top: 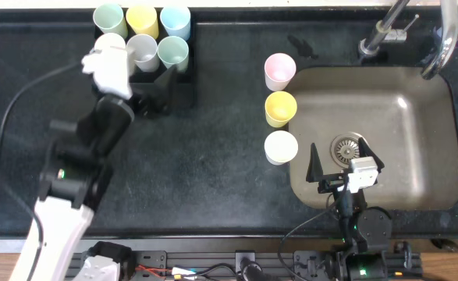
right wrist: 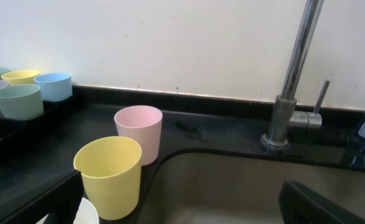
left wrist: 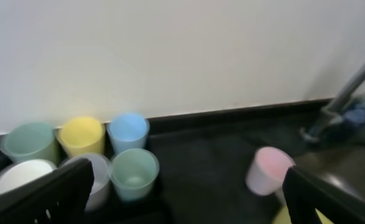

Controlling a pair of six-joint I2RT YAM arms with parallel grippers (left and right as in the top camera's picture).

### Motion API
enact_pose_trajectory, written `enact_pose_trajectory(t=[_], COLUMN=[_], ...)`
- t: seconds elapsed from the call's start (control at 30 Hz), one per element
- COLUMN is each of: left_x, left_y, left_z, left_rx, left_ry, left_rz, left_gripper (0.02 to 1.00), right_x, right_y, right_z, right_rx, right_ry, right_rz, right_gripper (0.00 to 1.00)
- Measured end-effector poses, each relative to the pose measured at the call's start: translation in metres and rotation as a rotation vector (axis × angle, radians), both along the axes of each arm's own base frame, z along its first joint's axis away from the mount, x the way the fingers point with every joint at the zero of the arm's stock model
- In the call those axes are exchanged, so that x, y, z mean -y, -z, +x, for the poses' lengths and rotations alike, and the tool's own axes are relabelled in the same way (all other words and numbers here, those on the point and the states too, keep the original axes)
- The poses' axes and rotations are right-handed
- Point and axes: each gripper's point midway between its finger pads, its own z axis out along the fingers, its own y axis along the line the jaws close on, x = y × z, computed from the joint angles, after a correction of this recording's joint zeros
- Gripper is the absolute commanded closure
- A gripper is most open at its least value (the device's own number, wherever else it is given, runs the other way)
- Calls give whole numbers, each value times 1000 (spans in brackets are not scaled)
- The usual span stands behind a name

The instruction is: Store Cups

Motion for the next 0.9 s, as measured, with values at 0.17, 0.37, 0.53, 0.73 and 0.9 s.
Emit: enact_pose_trajectory(t=[0.17,0.37,0.53,0.73,0.9], left_x=[36,77,118,163,181], left_y=[10,33,51,67,77], left_z=[19,32,34,32,40], left_rx=[-205,-441,-601,-731,-771], left_ry=[43,52,62,55,-9], left_rz=[-43,-100,-115,-76,-32], left_gripper=[18,18,18,18,18], right_x=[0,0,0,0,0], right_y=[0,0,0,0,0], right_z=[0,0,0,0,0], right_rx=[1,0,0,1,1], right_ry=[0,0,0,0,0], right_rz=[0,0,0,0,0], right_gripper=[3,5,5,3,7])
